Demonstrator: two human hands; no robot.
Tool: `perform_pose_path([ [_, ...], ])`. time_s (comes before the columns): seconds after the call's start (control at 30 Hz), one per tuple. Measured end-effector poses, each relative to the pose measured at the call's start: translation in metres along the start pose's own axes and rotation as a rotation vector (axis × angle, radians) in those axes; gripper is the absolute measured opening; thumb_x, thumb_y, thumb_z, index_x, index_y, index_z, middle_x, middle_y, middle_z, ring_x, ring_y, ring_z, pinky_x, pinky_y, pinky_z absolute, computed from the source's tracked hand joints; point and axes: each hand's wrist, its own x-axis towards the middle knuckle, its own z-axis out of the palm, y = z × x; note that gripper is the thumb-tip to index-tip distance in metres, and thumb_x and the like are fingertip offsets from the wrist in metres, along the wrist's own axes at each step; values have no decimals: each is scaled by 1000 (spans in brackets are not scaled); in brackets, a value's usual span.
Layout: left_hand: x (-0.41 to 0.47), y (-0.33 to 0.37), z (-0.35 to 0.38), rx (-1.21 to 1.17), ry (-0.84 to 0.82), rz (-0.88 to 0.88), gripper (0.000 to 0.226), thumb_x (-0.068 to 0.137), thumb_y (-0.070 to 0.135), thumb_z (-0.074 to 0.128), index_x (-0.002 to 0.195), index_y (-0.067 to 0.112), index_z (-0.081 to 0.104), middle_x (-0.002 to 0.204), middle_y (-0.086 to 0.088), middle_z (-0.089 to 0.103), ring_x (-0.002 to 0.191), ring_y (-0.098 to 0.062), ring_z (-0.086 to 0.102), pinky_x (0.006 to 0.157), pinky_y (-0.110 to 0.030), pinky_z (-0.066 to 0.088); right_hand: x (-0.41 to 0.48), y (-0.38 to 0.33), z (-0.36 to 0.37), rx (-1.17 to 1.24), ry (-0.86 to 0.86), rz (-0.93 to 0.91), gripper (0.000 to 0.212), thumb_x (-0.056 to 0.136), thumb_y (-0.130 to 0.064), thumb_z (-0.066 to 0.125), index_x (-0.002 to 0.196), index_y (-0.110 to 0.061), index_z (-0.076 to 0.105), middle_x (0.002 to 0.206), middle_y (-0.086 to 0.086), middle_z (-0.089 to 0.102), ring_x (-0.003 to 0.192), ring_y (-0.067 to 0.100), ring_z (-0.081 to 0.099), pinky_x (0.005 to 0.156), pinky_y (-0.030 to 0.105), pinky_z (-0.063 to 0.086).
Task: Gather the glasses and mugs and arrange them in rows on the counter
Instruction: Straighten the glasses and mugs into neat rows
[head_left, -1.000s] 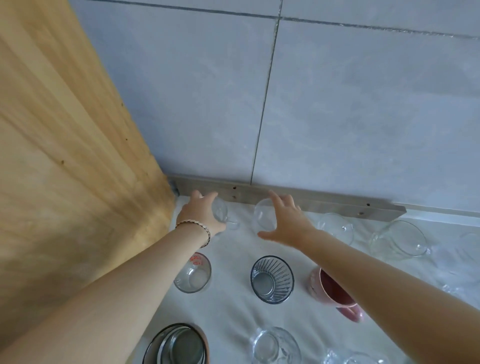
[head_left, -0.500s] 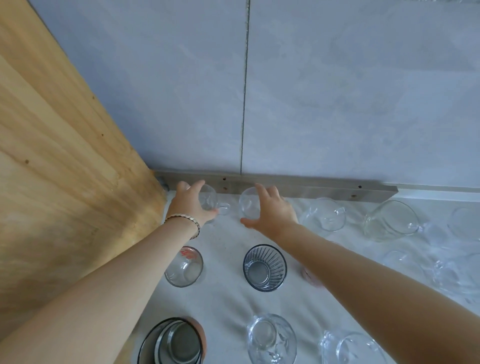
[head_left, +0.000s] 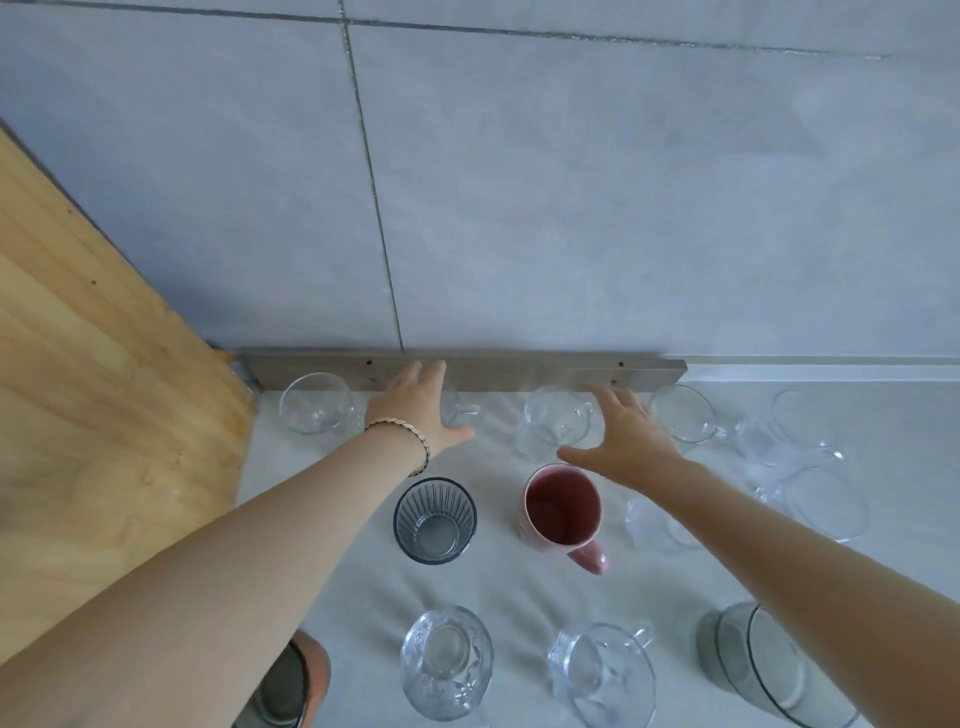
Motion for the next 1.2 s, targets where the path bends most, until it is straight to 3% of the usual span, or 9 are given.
perform_pose_path([
  [0.17, 6, 4, 1, -10, -26, -15, 74, 83, 37, 64, 144, 15, 28, 150, -9, 29, 138, -28, 31, 110, -42, 37, 17, -7, 7, 91, -96, -38, 99, 70, -37, 78, 149, -31, 19, 150, 3, 33, 137, 24, 35, 108, 37, 35],
  [0.27, 8, 2, 0, -34, -20, -16, 71, 81, 35, 67, 141, 15, 35, 145, -8, 35, 133, -29, 39, 107, -40, 40, 24, -15, 13, 104, -34, 0, 95, 69, -40, 78, 146, -28, 24, 140, 5, 44, 127, 23, 48, 98, 34, 43],
  [0.37, 8, 2, 0, -44, -3, -14, 67, 80, 34, 68, 137, 14, 40, 142, -7, 38, 129, -28, 43, 104, -39, 42, 26, -29, 20, 174, 22, 121, 89, 70, -43, 77, 141, -21, 28, 134, 8, 44, 115, 28, 56, 85, 33, 46],
  [0.5, 8, 0, 3, -53, 29, -4, 66, 80, 34, 68, 136, 14, 41, 141, -7, 39, 128, -27, 45, 102, -37, 42, 27, -45, 32, 76, 56, 182, 80, 72, -45, 74, 132, -14, 30, 123, 11, 43, 97, 31, 62, 66, 30, 43],
  [0.7, 7, 1, 3, -48, 23, -2, 70, 81, 34, 67, 141, 15, 35, 144, -5, 36, 131, -25, 42, 104, -36, 40, 31, -49, 35, 37, 86, 186, 82, 72, -49, 72, 131, -12, 29, 120, 10, 44, 97, 29, 61, 63, 31, 43],
  [0.83, 5, 10, 4, 119, 12, -39, 75, 84, 44, 59, 145, 21, 22, 154, -8, 20, 142, -26, 24, 113, -46, 26, 23, -38, 22, -35, 37, 155, 102, 67, -67, 67, 143, -20, 17, 128, 7, 42, 110, 28, 58, 70, 32, 44],
  [0.93, 5, 31, 7, 236, 62, 26, 81, 84, 54, 53, 147, 21, 14, 159, -9, 4, 148, -26, 6, 118, -53, 10, 10, -7, 1, 69, 169, 73, 85, 75, -62, 62, 140, -19, 29, 135, 8, 38, 121, 31, 51, 91, 39, 46],
  [1.03, 10, 65, 13, 166, 0, 127, 89, 80, 53, 59, 148, 21, 12, 159, -7, 0, 148, -26, 3, 118, -50, 12, 5, 45, -22, -26, 281, 36, 72, 80, -51, 63, 138, -17, 37, 143, 9, 31, 134, 29, 33, 107, 39, 36],
  [1.2, 18, 113, 24, 187, -71, 197, 91, 76, 42, 69, 147, 27, 14, 159, -4, 7, 145, -27, 17, 114, -48, 23, 11, 101, -42, 7, 67, 240, 105, 71, -55, 71, 150, -23, 10, 146, 12, 29, 133, 33, 34, 106, 41, 35],
])
